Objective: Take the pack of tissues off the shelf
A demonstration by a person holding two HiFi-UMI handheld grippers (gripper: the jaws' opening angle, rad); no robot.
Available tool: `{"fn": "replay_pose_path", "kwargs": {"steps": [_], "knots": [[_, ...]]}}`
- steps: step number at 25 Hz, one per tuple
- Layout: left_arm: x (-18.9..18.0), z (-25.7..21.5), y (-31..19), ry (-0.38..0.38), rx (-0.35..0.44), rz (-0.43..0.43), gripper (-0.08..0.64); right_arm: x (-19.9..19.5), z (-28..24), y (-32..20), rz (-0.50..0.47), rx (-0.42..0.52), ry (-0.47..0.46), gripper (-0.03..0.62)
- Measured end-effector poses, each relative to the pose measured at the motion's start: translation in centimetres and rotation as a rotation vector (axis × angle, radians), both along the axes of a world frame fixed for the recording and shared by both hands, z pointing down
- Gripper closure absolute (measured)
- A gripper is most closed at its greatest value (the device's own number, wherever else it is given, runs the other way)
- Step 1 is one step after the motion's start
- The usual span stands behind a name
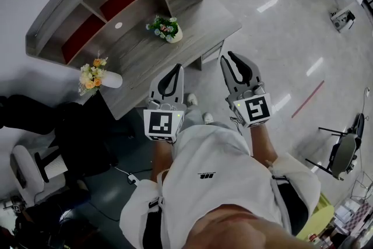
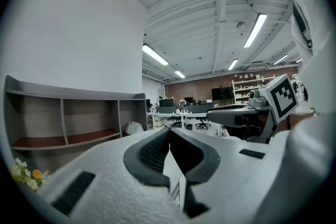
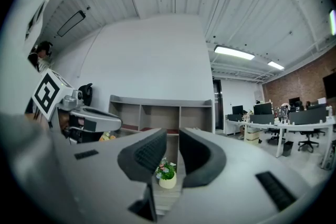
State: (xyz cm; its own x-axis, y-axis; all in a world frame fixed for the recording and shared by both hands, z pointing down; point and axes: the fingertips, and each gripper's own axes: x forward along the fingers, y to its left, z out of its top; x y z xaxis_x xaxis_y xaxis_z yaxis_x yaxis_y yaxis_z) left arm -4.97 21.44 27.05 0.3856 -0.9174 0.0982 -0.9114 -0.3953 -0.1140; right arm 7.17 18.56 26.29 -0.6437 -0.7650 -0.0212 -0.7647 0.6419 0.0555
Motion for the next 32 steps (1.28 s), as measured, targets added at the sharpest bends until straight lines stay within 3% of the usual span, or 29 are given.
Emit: {"fn": "replay_pose_path", "kwargs": {"steps": [32], "knots": [[-2.8,1.7,-18.1,0.023,-0.048,0.122,0.531,-3.5,1.4,-16.8,0.092,-0.043,0.019,0.529]]}}
